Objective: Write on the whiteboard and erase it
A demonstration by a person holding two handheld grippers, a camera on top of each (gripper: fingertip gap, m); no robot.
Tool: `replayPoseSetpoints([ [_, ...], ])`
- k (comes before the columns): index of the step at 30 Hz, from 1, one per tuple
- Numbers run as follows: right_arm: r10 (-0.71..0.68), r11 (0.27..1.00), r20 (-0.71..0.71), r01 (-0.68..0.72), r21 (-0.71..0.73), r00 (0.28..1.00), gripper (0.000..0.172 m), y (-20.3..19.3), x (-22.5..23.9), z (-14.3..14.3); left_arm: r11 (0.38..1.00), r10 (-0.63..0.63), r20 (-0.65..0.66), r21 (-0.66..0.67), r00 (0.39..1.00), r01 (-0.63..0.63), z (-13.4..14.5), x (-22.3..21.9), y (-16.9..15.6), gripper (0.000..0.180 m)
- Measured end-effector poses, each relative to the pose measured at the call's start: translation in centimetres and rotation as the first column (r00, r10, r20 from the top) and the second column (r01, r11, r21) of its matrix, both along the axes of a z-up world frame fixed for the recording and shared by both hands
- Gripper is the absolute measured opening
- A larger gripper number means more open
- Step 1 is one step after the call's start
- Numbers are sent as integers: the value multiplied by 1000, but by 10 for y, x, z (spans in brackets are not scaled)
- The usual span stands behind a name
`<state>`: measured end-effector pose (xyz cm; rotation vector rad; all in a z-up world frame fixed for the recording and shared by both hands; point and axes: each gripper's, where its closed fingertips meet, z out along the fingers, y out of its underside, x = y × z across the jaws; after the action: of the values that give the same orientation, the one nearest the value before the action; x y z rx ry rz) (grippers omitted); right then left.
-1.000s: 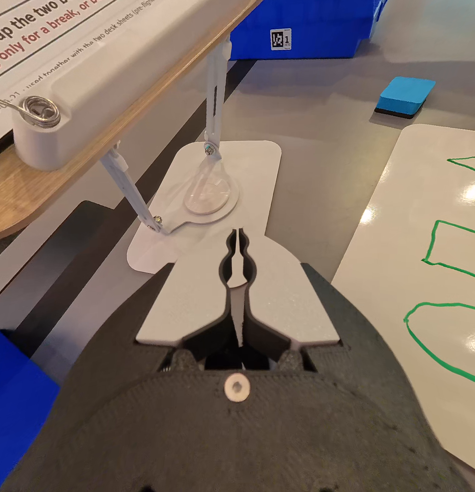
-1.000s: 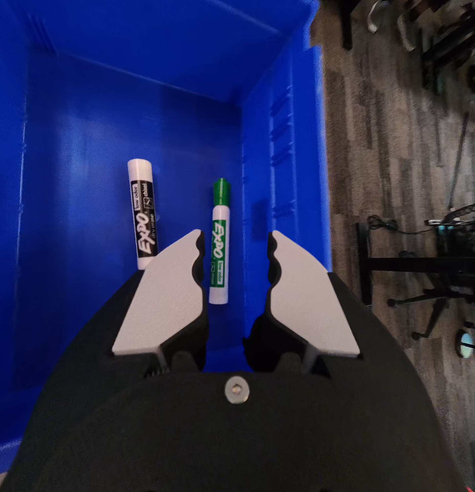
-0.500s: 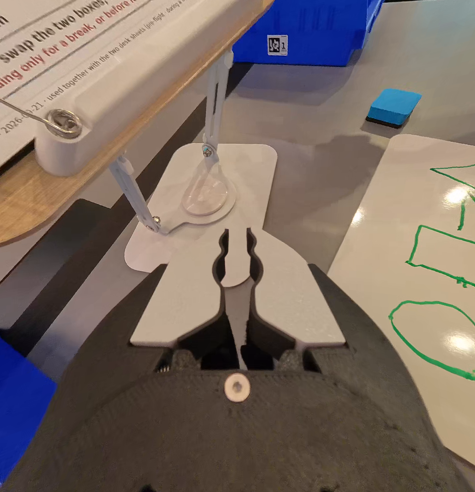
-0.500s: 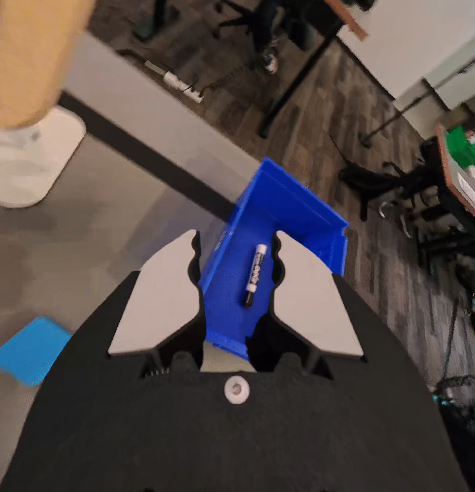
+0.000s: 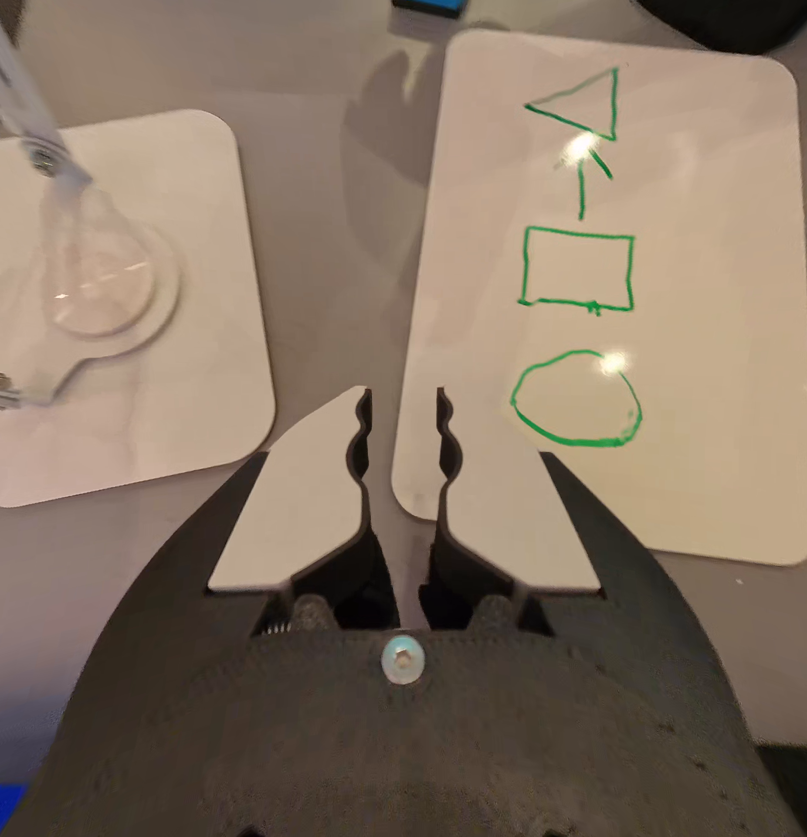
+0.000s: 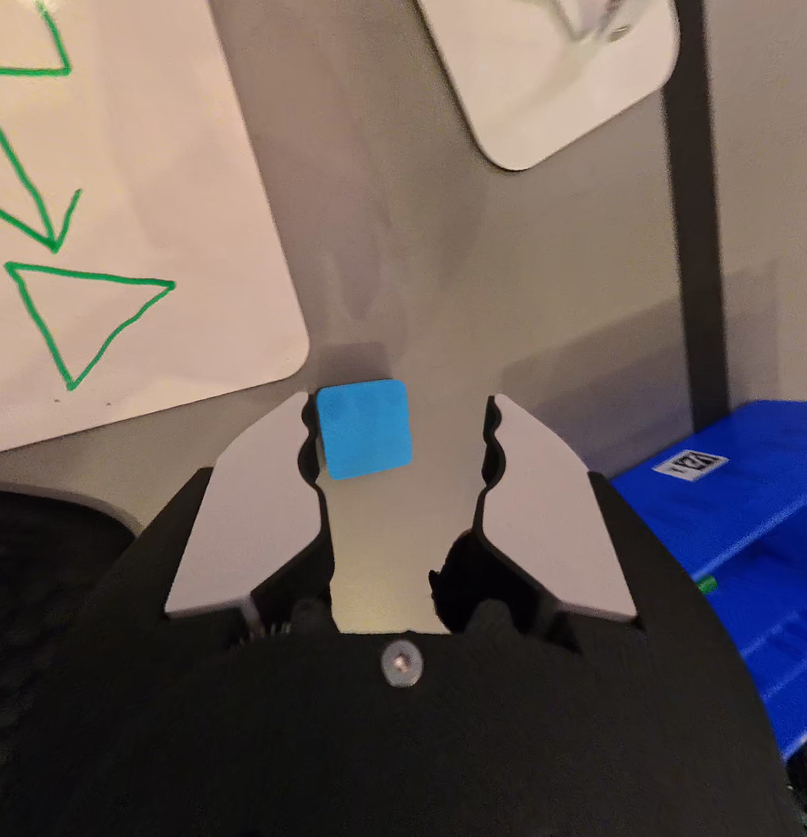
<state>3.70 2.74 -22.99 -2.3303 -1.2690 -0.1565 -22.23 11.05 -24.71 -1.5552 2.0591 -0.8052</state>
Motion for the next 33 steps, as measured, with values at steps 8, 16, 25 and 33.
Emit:
replayPoseSetpoints([
  [8, 63, 978, 137, -34, -205, 989, 73, -8, 18, -47, 990, -141, -151, -17, 978, 140, -22, -20, -22, 23],
  [16, 80, 961, 112, -47, -274, 991, 55, -13, 21, -67, 988, -157, -244, -40, 957, 152, -46, -28, -23, 19],
  [25, 70, 981, 7, -67, -180, 998, 53, -13, 1, -36, 991, -134, -248, -46, 959, 126, -51, -26, -20, 1],
  [33, 181, 958, 1, -176, -224, 984, 53, -53, -55, -25, 994, -108, -290, -21, 951, 106, -52, -30, -20, 1],
])
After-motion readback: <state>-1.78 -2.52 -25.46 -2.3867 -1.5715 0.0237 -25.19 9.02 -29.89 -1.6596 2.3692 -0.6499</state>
